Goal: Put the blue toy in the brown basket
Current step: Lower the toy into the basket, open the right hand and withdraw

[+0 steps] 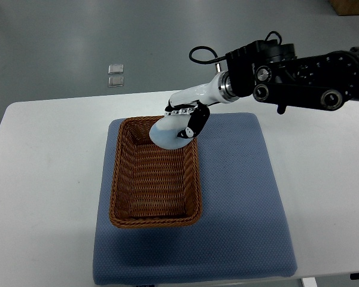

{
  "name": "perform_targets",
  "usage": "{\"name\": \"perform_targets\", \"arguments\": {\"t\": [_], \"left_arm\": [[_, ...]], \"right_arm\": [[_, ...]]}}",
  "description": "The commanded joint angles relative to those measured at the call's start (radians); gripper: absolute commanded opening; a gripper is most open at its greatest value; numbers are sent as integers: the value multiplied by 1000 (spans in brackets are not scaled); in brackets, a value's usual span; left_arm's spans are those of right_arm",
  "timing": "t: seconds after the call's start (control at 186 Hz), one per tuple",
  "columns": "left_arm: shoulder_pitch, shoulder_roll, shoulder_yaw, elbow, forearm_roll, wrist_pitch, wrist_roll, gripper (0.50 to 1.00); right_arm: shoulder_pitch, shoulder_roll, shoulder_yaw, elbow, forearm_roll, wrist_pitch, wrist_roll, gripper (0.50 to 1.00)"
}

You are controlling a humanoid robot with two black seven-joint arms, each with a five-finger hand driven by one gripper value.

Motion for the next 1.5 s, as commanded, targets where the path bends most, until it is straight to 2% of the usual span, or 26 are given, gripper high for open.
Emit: {"name": "perform_targets", "arguments": {"t": [0.0, 0.167, 0.344, 0.478, 0.5, 0.537, 0.607, 0.655, 0.693, 0.704, 0.736, 0.903, 1.155, 1.273, 1.418, 1.493], "left_arm": [[0, 0, 0, -1, 0, -2, 0, 1000], [0, 0, 0, -1, 0, 0, 0, 1000], [0, 0, 0, -1, 0, 0, 0, 1000], [0, 0, -2, 0, 0, 0, -1, 1000], [0, 0, -2, 0, 0, 0, 0, 1000], [0, 0, -2, 0, 0, 0, 0, 1000], [0, 0, 0, 0, 0, 0, -1, 1000], [0, 0, -2, 0, 0, 0, 0, 1000], [0, 0, -2, 2, 0, 0, 0, 1000], [0, 0, -2, 2, 0, 0, 0, 1000], [0, 0, -2, 0, 0, 0, 0, 1000], [0, 0, 0, 0, 0, 0, 0, 1000], [0, 0, 1, 0, 0, 0, 0, 1000], [0, 0, 3, 0, 0, 0, 0, 1000], [0, 0, 5, 0, 0, -2, 0, 1000], [0, 0, 3, 0, 0, 0, -1, 1000]], "right_arm": [[-6, 86, -5, -51, 3, -12, 0, 500], [-36, 195, -20, -129, 1, -32, 0, 500], [-106, 244, -26, -181, -10, -35, 0, 500], [-147, 249, -26, -210, -13, -64, 0, 500], [-156, 249, -26, -215, -13, -67, 0, 533], [-165, 249, -26, -221, -14, -71, 0, 545], [-179, 249, -26, -227, -14, -72, 0, 609], [-185, 249, -26, -233, -14, -74, 0, 682], [-188, 249, -26, -236, -13, -74, 0, 719], [-191, 249, -26, -238, -13, -74, 2, 750], [-194, 249, -25, -238, -13, -74, 0, 791], [-193, 249, -15, -244, -2, -72, 2, 901], [-173, 249, 84, -252, 26, -49, 0, 909], [-173, 201, 146, -252, 65, -28, 2, 911], [-194, 145, 302, -259, 177, -23, 2, 911], [-264, 128, 426, -298, 277, -37, 5, 909]]}}
